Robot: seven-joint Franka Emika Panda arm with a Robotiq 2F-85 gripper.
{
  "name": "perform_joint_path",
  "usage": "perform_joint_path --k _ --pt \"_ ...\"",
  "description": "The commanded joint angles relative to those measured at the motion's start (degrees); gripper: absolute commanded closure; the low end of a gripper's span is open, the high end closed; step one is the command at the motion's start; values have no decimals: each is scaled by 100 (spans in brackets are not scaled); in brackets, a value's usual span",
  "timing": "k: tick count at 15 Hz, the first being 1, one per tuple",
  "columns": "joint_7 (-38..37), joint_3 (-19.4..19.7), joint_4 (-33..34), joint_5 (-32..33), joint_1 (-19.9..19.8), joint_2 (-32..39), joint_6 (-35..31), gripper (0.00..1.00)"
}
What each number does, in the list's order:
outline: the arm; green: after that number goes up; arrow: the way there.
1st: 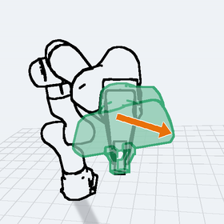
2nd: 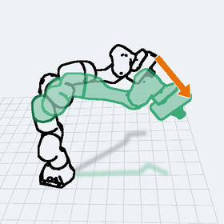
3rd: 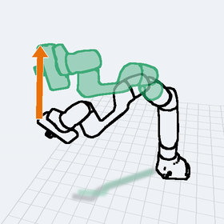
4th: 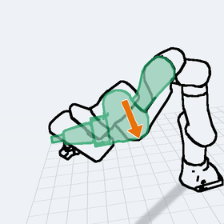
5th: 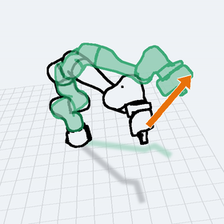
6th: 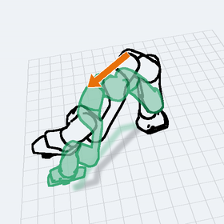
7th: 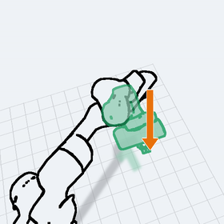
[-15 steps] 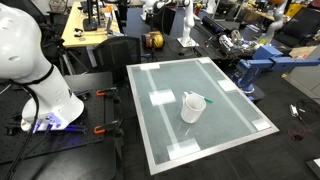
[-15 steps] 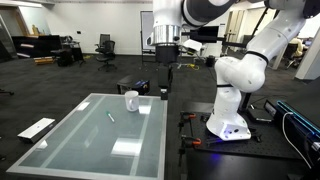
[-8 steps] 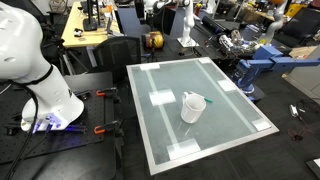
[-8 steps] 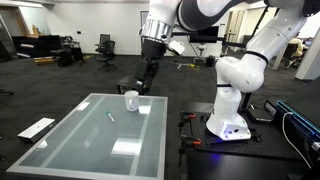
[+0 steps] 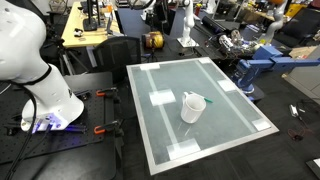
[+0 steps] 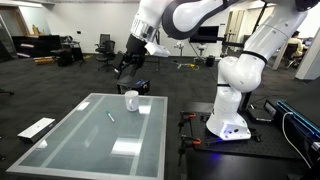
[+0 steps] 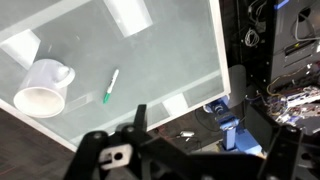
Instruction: Put the pen in the white mug
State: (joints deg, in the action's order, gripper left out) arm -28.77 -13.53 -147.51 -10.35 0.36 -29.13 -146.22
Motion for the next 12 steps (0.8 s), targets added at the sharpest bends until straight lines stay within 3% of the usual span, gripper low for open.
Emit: perform_joint_path --k 1,6,12 --pt "-798 -254 278 510 -571 435 -367 0" --pt "-1790 -300 464 1232 -1012 786 -459 0" --pt "-2478 -98 585 1675 -1043 1188 -452 0"
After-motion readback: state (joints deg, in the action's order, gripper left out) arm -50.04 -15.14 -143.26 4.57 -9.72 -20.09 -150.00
